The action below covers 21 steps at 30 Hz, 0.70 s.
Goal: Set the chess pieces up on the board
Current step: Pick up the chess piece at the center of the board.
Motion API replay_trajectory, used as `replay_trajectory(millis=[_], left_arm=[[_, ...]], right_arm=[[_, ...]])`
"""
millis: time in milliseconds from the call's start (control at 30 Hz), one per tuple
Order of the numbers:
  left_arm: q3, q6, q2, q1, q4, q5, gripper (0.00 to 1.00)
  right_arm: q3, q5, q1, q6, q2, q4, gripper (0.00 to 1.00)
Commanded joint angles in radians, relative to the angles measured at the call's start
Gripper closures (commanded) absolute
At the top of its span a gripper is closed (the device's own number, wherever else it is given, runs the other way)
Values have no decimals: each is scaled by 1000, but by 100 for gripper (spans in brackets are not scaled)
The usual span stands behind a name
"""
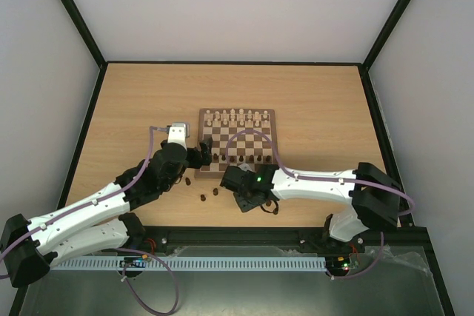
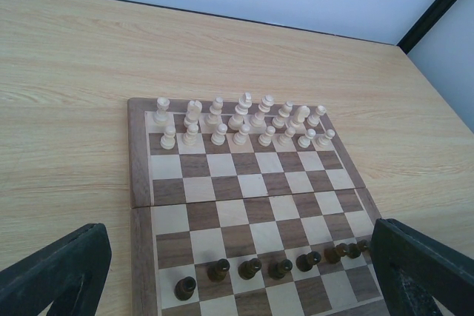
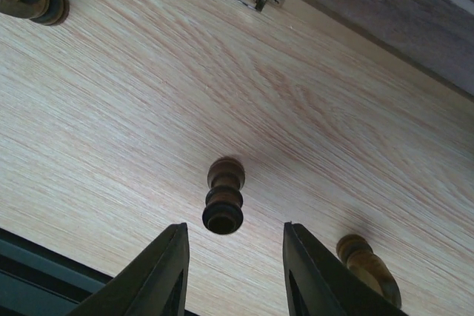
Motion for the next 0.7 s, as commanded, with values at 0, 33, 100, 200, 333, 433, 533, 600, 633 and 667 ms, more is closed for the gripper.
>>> replay_trajectory(millis=[0, 33, 100, 200, 333, 433, 533, 600, 633, 667], left_arm=[[-13, -2, -12, -3, -10, -21, 1], [-12, -2, -12, -3, -11, -20, 1], [-13, -1, -12, -3, -9, -20, 1], [-12, 0, -11, -3, -9, -20, 1], [-12, -1, -11, -3, -9, -20, 1], [-12, -1, -11, -3, -9, -21, 1], [-12, 0, -10, -3, -9, -22, 1], [-12, 0, -11, -3, -9, -22, 1], [-13, -1, -9, -3, -9, -23, 1], [-13, 0, -10, -3, -8, -22, 1]], right_arm=[[25, 4, 8, -18, 32, -8, 66], [26, 7, 8, -19, 37, -8, 66], [26, 11, 7, -24, 43, 0, 67], [31, 13, 4, -28, 54, 4, 69], [33, 16, -6, -35, 56, 12, 73], [32, 9, -15, -45, 62, 19, 74], [32, 4, -21, -52, 73, 22, 76], [33, 2, -23, -55, 76, 22, 78], [32, 0, -24, -56, 79, 21, 79], [32, -1, -24, -57, 80, 21, 79]])
